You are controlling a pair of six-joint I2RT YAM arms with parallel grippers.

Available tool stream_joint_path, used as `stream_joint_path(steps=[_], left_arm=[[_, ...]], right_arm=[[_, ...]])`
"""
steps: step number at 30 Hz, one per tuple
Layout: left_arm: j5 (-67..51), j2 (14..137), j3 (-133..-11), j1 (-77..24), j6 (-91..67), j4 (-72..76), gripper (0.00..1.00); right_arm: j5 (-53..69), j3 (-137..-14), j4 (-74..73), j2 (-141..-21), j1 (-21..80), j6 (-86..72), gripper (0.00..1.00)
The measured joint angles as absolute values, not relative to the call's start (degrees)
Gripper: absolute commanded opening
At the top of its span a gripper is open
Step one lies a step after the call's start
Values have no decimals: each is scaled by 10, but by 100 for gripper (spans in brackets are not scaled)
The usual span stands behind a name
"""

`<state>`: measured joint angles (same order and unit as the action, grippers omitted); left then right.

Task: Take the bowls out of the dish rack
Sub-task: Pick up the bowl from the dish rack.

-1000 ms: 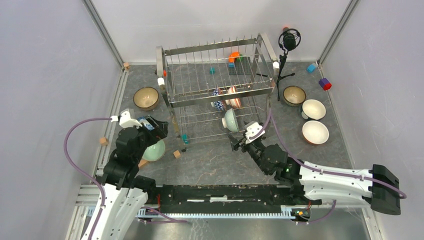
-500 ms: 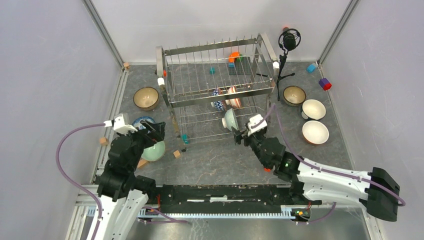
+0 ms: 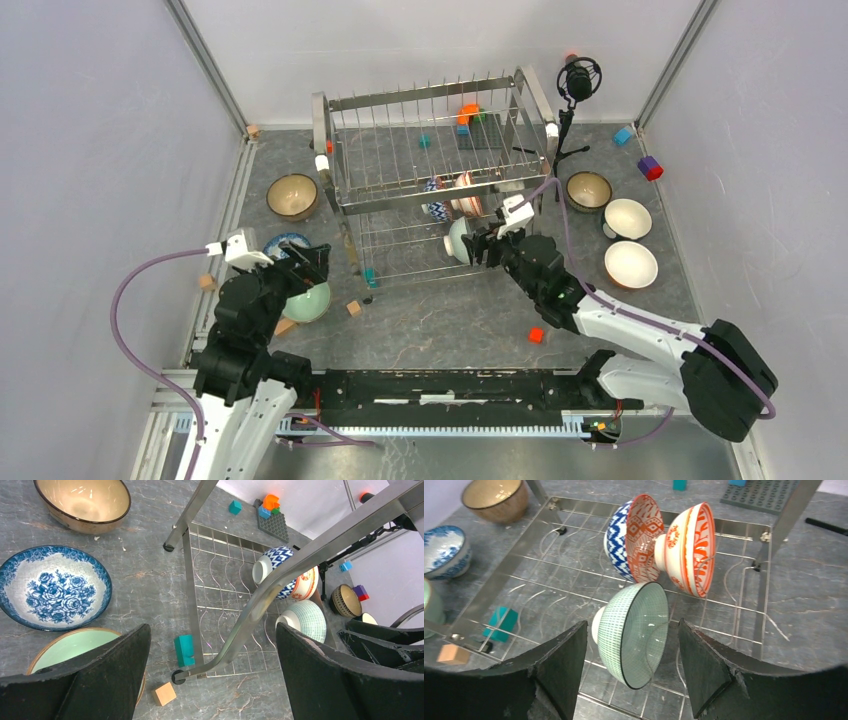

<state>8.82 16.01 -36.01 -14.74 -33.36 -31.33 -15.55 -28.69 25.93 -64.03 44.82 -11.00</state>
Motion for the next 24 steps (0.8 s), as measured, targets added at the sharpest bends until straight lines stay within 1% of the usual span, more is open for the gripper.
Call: stream_joint_path(steps=[9,20,24], left_arm=[[86,155,-359,-147,-334,-312,100],[84,155,-358,-147,-334,-312,100],[83,155,-356,-147,-334,-311,100]], right_arm=[[-45,-269,327,-690,395,-180,67],[5,-258,379,-729,395,-219,56],[13,-251,384,-741,395,-230,49]])
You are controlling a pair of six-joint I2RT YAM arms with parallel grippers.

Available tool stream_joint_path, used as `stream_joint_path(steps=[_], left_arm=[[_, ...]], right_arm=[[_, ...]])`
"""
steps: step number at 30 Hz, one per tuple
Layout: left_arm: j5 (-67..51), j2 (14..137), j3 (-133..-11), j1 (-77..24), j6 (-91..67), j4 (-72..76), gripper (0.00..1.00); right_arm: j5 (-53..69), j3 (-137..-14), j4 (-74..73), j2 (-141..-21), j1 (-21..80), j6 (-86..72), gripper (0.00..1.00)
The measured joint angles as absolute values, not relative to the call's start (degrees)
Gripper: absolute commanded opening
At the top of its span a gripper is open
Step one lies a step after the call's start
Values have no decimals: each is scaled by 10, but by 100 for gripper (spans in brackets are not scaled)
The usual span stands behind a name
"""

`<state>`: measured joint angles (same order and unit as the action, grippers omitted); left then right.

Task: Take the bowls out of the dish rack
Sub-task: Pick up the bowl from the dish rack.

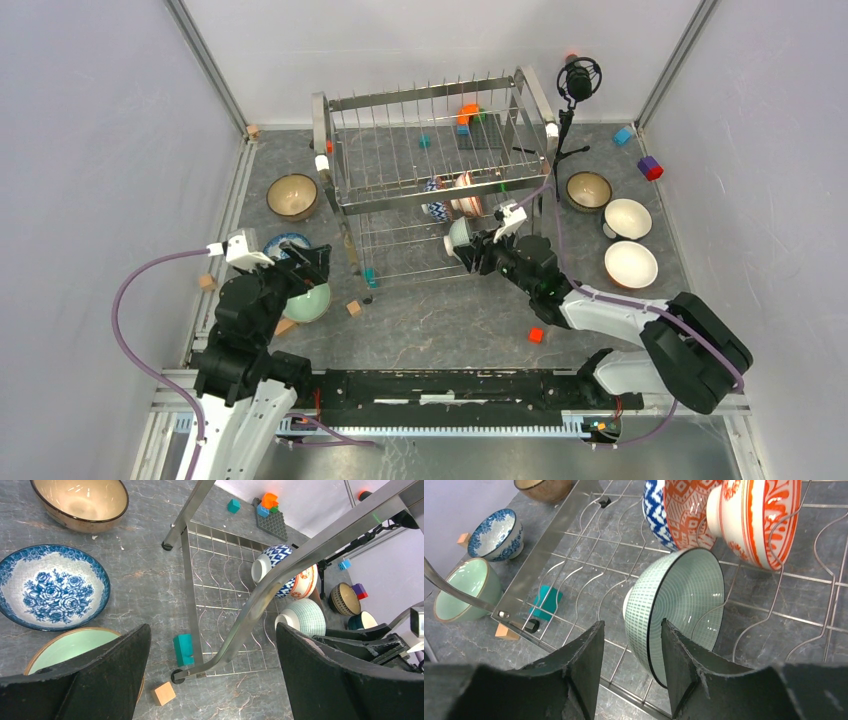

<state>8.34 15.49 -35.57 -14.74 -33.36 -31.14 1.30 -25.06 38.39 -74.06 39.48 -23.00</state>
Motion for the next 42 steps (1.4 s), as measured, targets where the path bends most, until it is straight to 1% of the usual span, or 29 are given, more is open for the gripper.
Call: stream_joint_path(steps=[2,8,16,20,21,30,38,42], left_arm=[[82,156,-356,-147,-334,-311,100],[73,159,-356,-147,-334,-311,100],[73,160,-355,-147,-334,-311,100],[73,160,-355,-147,-334,-311,100],[73,160,-355,-147,-334,-311,100],[74,160,-355,-147,-334,-311,100],[77,159,-355,-147,-334,-312,100],[108,153,-355,-147,-335,-315,100]], right_arm=[[15,-244,388,-745,395,-237,47],[18,-234,397,-757,395,-253,33],[24,-234,427,-766,392,-262,17],[31,-233,441,-771,389,-266,2],[33,-232,446,-771,389,-268,0],[57,-226,483,-776,385,-291,0],[122,-223,525,-763,394,-342,0],[143,-222,542,-756,394,-362,0]])
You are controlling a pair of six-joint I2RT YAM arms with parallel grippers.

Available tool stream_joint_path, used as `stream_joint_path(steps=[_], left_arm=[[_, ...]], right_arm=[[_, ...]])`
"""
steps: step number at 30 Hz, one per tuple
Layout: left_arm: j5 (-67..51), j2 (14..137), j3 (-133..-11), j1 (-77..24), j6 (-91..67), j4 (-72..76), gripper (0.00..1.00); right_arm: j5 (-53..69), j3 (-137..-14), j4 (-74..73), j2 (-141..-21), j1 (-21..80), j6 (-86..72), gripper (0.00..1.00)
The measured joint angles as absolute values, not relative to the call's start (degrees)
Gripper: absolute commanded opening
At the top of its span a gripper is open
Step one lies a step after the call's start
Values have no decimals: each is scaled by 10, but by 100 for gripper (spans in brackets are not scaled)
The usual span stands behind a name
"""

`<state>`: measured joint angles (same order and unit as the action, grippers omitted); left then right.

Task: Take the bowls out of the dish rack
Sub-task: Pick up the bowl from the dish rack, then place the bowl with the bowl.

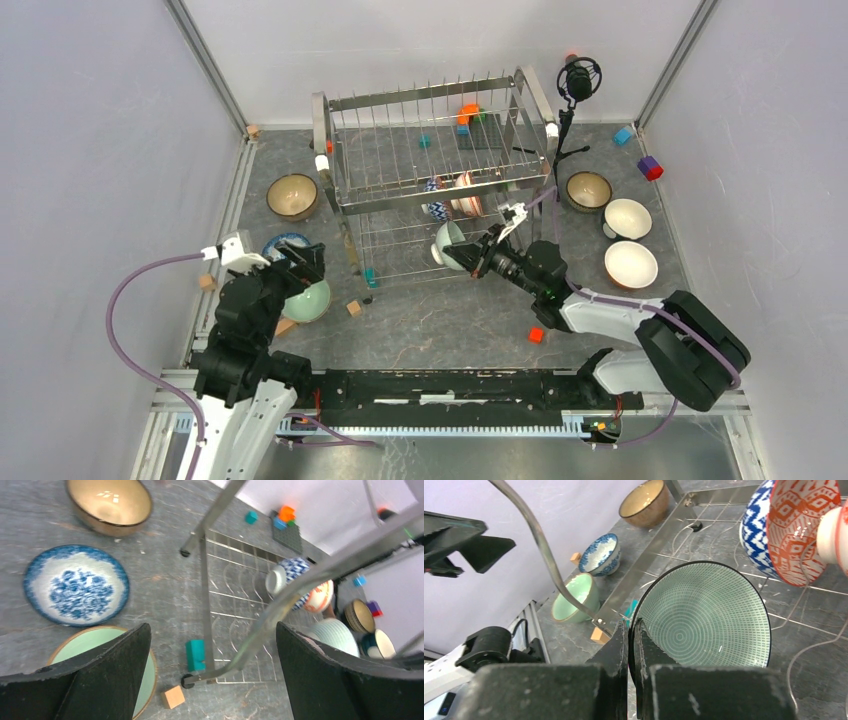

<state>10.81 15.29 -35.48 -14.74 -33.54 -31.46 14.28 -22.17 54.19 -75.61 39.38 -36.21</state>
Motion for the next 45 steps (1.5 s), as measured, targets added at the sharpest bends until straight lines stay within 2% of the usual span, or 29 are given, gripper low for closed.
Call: stream_joint_path(steps=[7,14,20,30,36,45], left_arm=[[220,137,-361,-149,-383,-366,100],[220,121,-393,-152,-403,-394,100],[149,112,-400,-152,-420,-398,100],[-54,72,-306,-153,-479,-382,100],[-105,57,-301,-155,-480,-397,100],[-132,61,-280,-167,-480,-380,100]], right_arm=[[168,-206,556,-710,394,-377,0],[195,-180,559,-665,402,-378,0],[197,-161,525,-610,435,-352,0],[60,-159,323,-487,651,-197,0],[-53,-132,258,-457,728,-131,0],[-157,-55,247,-462,780,-78,0]])
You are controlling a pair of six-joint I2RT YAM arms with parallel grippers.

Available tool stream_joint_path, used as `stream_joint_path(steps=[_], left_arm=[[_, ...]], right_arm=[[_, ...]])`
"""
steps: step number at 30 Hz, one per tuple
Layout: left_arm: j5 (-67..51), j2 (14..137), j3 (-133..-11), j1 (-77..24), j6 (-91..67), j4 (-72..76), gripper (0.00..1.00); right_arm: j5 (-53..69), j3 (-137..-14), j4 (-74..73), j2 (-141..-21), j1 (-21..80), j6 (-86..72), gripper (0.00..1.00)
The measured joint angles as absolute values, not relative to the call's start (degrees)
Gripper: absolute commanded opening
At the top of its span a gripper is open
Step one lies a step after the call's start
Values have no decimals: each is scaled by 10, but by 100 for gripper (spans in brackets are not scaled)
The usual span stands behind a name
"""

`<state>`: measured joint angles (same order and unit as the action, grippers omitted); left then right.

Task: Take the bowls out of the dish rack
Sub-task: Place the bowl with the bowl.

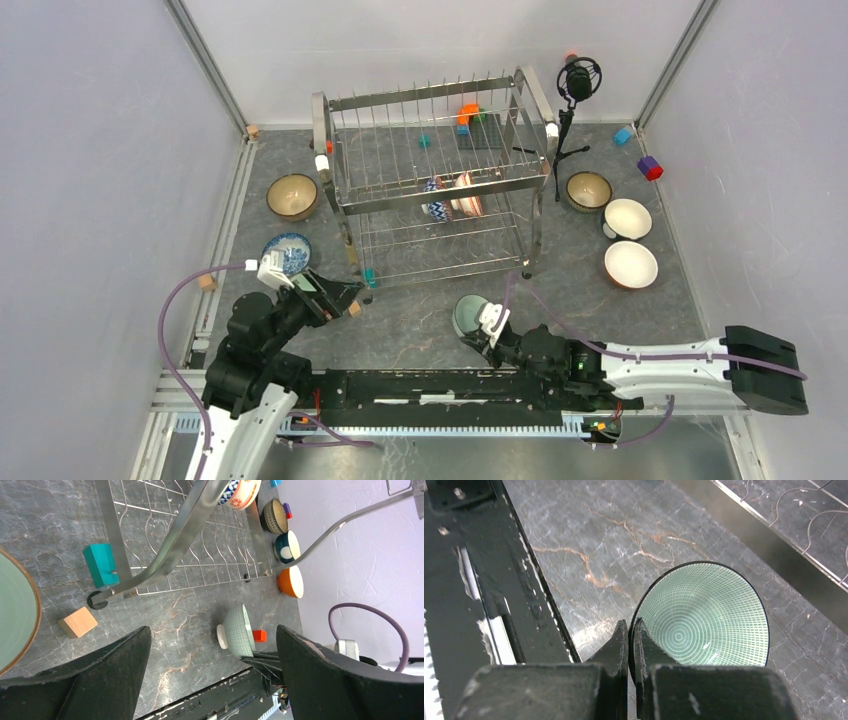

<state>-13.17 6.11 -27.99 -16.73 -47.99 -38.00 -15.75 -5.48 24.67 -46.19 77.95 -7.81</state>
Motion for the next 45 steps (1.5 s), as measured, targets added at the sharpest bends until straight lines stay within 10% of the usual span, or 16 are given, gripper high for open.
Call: stream_joint_path(steps=[27,45], left_arm=[[-168,76,-188,-226,-550,-338,95],[48,201,-238,-500,-545,-342,91]], right_arm=[[-273,-104,240,-532,934,119,0],[-272,-228,162,-651,963,197,0]])
